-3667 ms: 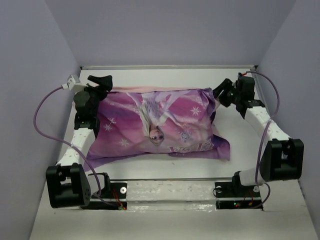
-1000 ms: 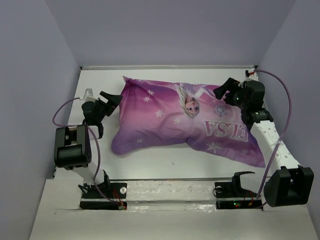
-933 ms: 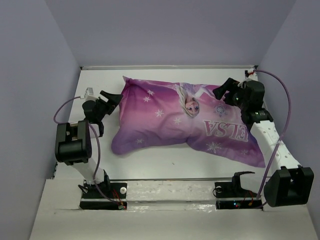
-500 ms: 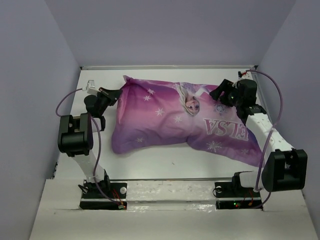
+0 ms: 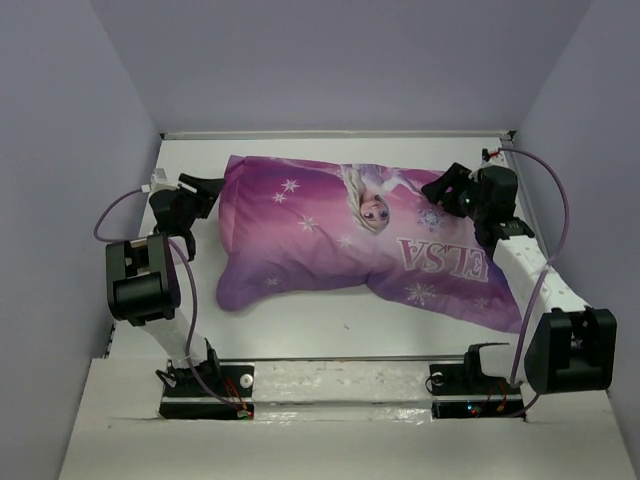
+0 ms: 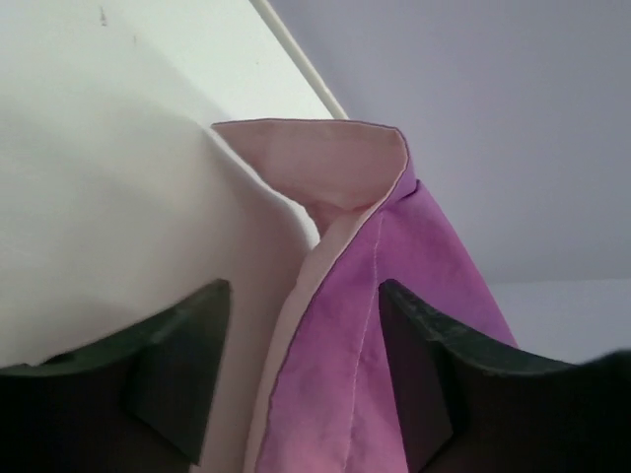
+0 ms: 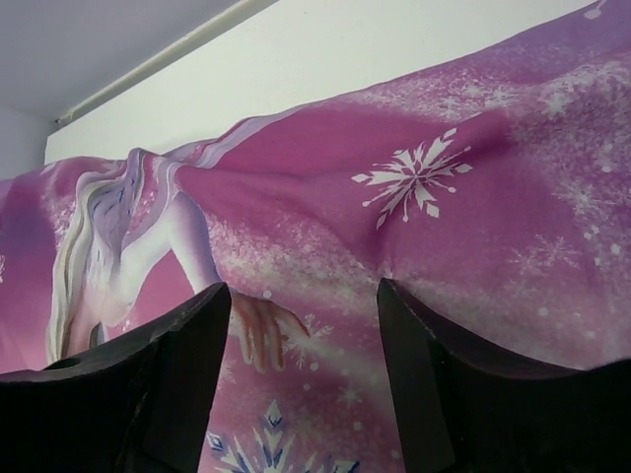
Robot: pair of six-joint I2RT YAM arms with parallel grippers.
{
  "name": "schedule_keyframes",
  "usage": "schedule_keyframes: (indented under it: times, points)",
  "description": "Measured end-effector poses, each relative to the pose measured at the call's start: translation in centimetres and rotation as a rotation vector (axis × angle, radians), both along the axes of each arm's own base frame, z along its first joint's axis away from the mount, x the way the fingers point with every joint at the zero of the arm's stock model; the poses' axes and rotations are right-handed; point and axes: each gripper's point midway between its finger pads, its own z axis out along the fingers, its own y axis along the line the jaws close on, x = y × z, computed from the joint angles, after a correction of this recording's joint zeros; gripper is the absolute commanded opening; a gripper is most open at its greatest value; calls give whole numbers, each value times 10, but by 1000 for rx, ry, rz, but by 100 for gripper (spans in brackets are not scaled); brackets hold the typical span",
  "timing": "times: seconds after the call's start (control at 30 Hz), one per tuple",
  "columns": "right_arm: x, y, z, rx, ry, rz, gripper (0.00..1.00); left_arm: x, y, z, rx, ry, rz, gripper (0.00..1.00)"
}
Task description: Put the pillow into the pillowcase
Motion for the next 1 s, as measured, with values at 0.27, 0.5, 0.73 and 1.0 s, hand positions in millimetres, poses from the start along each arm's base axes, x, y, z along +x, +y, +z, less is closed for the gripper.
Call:
schedule_keyframes:
  times: [0.27,0.5,0.73,1.0]
  points:
    - [-14,-1,38,-5,-57,4,72,-22,10,25,33,8,90,99]
    - [-22,-31,97,-60,-203,-120,82,-91,-30,39,140,-31,104,99]
    - [12,-149,32,-45,-12,-430,91,-151,-41,-39,213,191,120,99]
    - [53,-188,-61,199,172,-463,79,-171,-21,-23,258,131,227,99]
